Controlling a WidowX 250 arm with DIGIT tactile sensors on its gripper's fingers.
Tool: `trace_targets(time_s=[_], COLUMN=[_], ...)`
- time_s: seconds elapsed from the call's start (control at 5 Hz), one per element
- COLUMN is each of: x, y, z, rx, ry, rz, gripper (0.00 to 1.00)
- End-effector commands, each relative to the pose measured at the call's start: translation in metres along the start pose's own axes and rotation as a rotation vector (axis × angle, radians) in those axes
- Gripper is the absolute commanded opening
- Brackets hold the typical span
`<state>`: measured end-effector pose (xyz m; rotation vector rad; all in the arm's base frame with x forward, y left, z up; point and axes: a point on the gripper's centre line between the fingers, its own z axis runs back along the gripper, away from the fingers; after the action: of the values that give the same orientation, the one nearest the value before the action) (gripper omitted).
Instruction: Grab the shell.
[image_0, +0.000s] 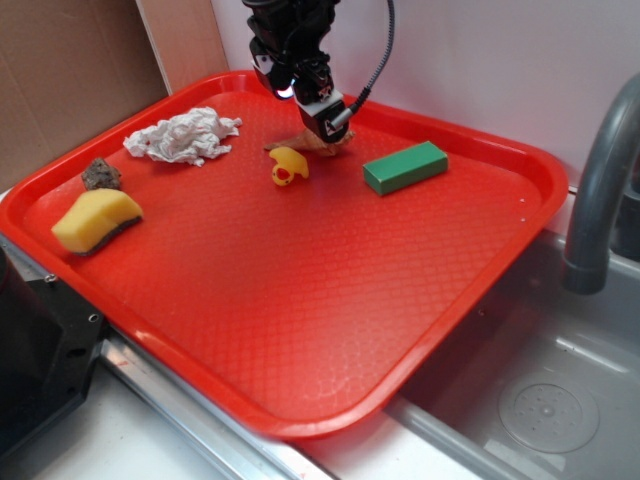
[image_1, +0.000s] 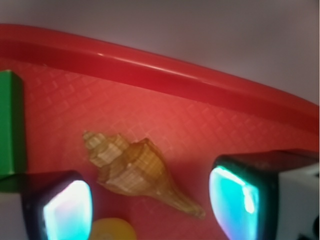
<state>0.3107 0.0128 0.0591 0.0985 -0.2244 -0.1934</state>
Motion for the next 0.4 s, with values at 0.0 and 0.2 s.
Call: trace_targets(time_s=[0.0,0.2], x=[0.009,0.003], y=[0.000,-0.022], z=[0.008,-0.015], rx=[0.011,-0.056], ry=[-0.033,0.090], rz=[0.003,-0.066], gripper=[1.00,1.00])
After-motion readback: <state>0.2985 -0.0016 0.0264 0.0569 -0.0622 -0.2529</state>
